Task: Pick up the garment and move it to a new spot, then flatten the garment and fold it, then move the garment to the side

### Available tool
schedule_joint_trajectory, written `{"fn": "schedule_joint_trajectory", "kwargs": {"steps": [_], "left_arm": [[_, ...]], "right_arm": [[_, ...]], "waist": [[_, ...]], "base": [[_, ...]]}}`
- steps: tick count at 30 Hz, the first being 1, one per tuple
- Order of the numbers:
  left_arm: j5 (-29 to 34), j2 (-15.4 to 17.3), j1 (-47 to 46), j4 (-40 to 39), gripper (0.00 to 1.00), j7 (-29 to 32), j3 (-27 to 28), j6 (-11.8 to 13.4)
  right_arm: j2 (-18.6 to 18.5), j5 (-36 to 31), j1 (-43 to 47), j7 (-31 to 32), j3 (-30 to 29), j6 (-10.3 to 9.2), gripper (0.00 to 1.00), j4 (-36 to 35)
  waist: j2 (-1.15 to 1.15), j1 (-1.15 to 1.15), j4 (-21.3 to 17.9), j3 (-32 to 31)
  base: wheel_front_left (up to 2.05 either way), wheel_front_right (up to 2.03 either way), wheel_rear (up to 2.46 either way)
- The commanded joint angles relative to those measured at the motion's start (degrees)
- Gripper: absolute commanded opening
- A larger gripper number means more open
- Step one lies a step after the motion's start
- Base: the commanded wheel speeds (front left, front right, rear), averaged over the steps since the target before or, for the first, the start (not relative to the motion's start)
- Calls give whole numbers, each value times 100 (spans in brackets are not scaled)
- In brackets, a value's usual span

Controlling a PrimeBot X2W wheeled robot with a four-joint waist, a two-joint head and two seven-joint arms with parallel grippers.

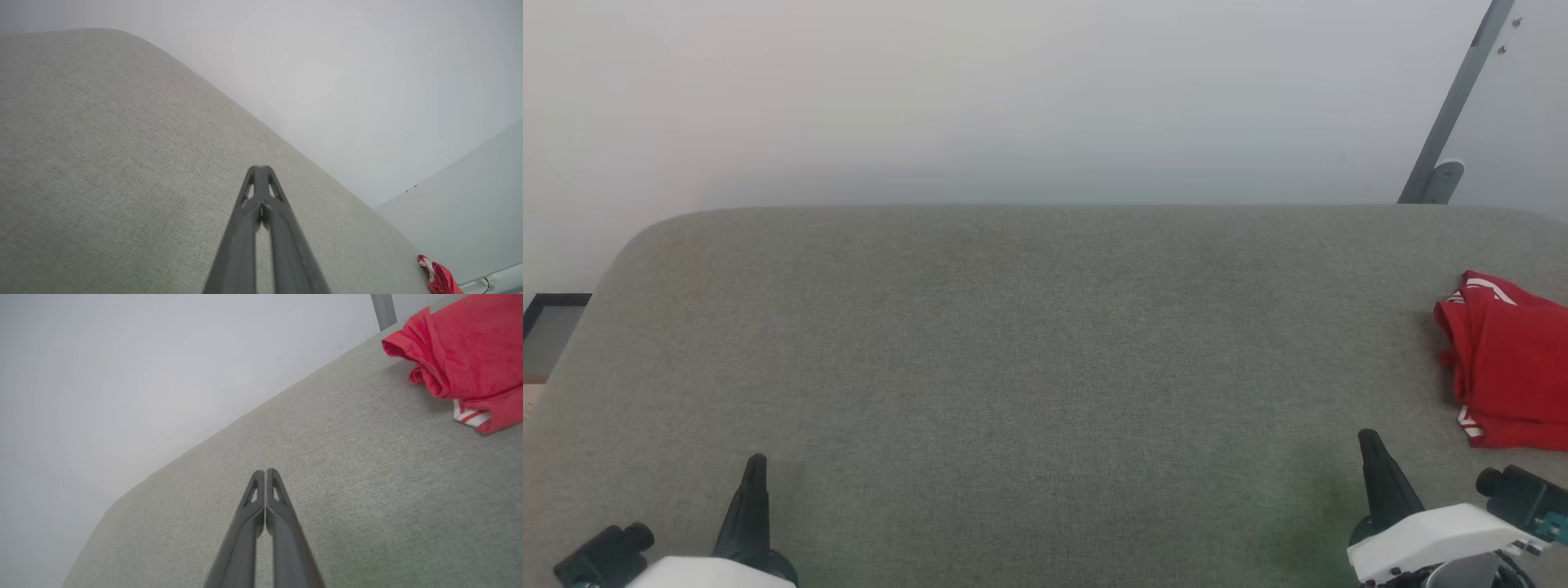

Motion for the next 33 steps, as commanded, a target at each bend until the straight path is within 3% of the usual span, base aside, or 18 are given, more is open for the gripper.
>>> {"fn": "schedule_joint_trajectory", "kwargs": {"steps": [1,33], "left_arm": [[-197,12,-214,-57,0,42,34,-8],[-2118,-235,-615,99,0,620,62,-16]], "right_arm": [[-1,209,-176,37,-18,-2,0,-119],[33,2546,-381,501,-89,-5,0,-190]], "waist": [[0,0,-3,3],[0,0,-85,84]], "base": [[0,0,0],[0,0,0]]}}
